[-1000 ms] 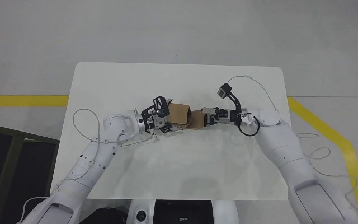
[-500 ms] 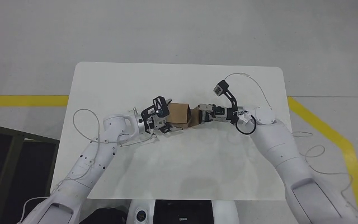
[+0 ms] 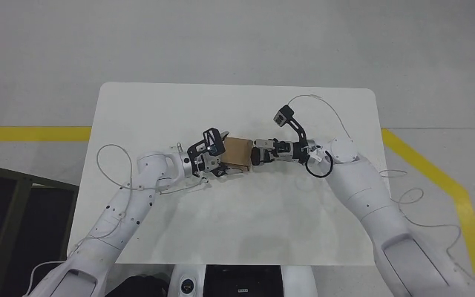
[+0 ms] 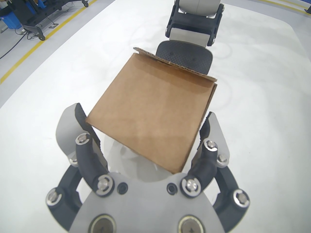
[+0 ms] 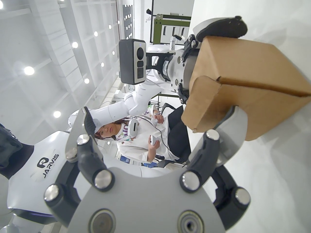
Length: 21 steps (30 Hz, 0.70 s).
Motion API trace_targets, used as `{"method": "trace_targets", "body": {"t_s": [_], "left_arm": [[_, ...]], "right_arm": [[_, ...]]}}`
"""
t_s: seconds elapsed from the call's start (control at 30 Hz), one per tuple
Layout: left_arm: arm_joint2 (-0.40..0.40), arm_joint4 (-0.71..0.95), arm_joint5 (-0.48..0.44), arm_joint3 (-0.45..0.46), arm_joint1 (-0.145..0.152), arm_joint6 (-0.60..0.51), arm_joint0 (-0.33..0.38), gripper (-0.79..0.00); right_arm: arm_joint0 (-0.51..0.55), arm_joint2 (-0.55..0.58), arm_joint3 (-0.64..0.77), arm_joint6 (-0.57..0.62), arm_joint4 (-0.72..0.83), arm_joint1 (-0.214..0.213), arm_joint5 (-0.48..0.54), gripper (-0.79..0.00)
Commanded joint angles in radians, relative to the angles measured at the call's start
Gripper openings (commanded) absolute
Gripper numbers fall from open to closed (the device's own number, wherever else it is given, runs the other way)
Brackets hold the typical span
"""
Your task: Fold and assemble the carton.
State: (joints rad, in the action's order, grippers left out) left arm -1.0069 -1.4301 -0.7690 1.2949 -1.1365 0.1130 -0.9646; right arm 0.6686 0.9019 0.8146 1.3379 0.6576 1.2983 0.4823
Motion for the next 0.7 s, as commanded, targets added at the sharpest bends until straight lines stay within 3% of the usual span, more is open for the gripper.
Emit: {"method": "trace_targets", "body": {"t_s": [0.0,0.13,0.2,0.3,0.4,0.5,0.57,0.67], "left_arm": [[0.0,0.0,-0.002,0.0,0.0,-0.001,-0.001,0.0],[0.0,-0.001,-0.005,0.0,0.0,-0.004,-0.002,0.0],[-0.001,-0.001,-0.005,0.001,0.0,-0.004,-0.002,0.0],[-0.001,-0.002,-0.007,0.002,0.001,-0.004,-0.003,0.0],[-0.002,-0.002,-0.005,0.002,0.001,-0.005,-0.003,0.0],[-0.003,-0.003,-0.005,0.003,0.001,-0.006,-0.004,0.0],[-0.005,-0.005,-0.005,0.004,0.002,-0.007,-0.005,0.0],[-0.005,-0.006,-0.008,0.005,0.002,-0.008,-0.006,0.0]], "right_arm": [[-0.002,0.003,-0.005,-0.007,-0.015,-0.002,0.007,0.0],[0.002,0.012,0.002,-0.02,-0.039,-0.008,0.02,0.0],[0.007,0.016,0.009,-0.022,-0.04,-0.01,0.022,-0.08],[0.01,0.018,0.009,-0.023,-0.053,-0.013,0.023,-0.043],[0.012,0.019,0.003,-0.023,-0.059,-0.013,0.023,-0.083],[0.011,0.017,-0.008,-0.023,-0.076,-0.014,0.023,-0.169],[0.011,0.016,-0.017,-0.024,-0.084,-0.014,0.024,-0.28],[0.014,0.016,-0.027,-0.023,-0.089,-0.013,0.023,-0.326]]}}
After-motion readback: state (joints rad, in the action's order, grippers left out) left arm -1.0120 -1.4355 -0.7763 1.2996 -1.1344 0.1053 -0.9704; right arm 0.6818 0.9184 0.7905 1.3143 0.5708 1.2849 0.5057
